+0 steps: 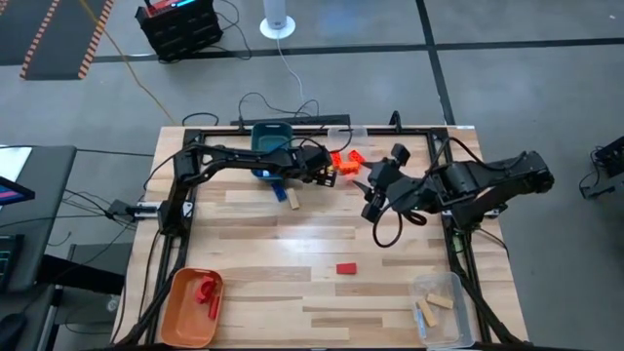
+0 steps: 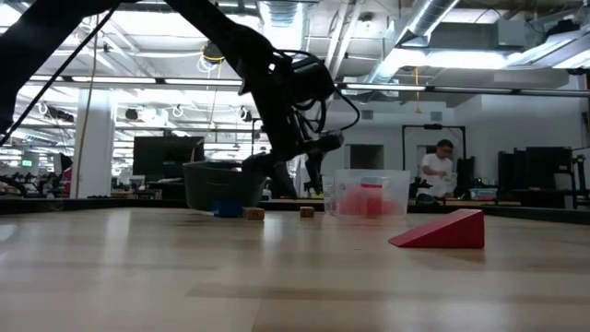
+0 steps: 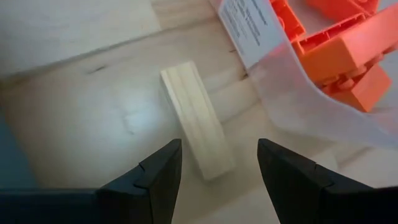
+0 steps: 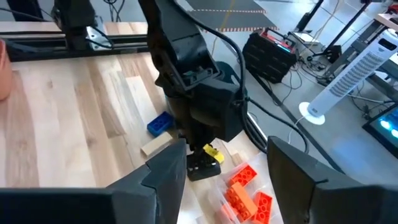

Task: Sort blocks
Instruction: Put the brown block into the bottom transparent bin

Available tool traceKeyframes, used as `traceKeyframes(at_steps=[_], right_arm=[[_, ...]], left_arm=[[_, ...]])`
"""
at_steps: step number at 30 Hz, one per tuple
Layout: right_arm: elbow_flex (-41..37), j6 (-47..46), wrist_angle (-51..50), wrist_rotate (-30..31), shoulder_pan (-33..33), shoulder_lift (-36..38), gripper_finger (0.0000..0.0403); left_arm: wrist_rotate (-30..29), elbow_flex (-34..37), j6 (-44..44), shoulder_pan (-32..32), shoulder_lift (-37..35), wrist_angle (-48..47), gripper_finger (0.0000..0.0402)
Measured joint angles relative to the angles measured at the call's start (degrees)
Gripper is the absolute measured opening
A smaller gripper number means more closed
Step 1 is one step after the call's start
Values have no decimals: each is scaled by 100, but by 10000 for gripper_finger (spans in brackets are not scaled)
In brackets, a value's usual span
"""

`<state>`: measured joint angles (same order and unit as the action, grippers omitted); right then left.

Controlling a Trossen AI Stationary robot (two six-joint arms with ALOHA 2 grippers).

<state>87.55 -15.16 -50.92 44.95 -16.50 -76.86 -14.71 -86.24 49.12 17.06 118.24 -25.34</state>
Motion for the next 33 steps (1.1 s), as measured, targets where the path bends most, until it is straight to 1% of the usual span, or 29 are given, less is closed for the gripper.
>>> traceKeyframes(at_steps=[3,10,16,20,29,33], right_arm=[[0,-2,1,2,-52,0,208],[0,-1,20,9,-63,0,200],[2,0,97,13,-63,0,196],[2,3,231,13,-63,0,195],[0,11,355,13,-63,0,195],[1,11,396,13,-63,0,195]], left_arm=[[-119,-4,-123,-18,-19,-9,203],[-119,-208,-509,-24,-22,-95,203],[87,-256,-826,14,-4,-114,203],[95,-256,-1019,65,6,-320,203],[93,-256,-2077,107,7,-535,203],[91,-256,-2297,113,6,-481,203]])
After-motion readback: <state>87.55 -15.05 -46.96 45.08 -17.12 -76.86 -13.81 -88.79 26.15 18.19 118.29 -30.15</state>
